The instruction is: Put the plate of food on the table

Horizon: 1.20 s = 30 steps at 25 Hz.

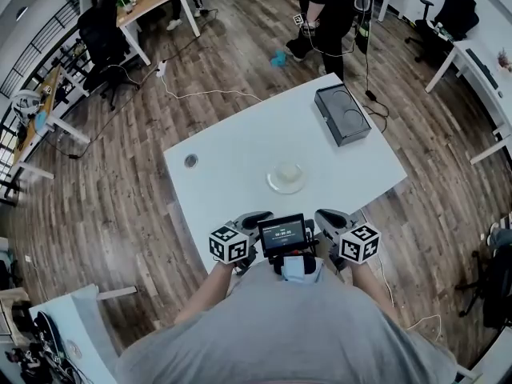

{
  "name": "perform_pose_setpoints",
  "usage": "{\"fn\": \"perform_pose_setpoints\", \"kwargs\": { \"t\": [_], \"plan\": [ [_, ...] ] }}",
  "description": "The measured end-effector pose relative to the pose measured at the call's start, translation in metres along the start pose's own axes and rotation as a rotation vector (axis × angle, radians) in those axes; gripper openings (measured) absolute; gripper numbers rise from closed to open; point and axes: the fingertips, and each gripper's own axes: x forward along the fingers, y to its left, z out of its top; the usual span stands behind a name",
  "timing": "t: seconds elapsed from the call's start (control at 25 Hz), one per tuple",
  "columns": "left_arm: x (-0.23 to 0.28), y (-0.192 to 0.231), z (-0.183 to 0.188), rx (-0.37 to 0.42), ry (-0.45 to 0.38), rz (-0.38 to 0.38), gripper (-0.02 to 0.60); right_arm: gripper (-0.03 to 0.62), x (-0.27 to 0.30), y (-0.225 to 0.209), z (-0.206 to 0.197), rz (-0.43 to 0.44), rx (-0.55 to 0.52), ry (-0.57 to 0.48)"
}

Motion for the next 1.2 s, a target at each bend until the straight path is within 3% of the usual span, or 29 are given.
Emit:
{"fn": "perform_pose_setpoints", "kwargs": {
  "t": [1.2],
  "plan": [
    [-0.007,-0.006,0.002,-0.012,-0.026,-0.019,0.031,0.031,0.017,0.025,-0.002,0.043,-0.038,0.022]
  ]
}}
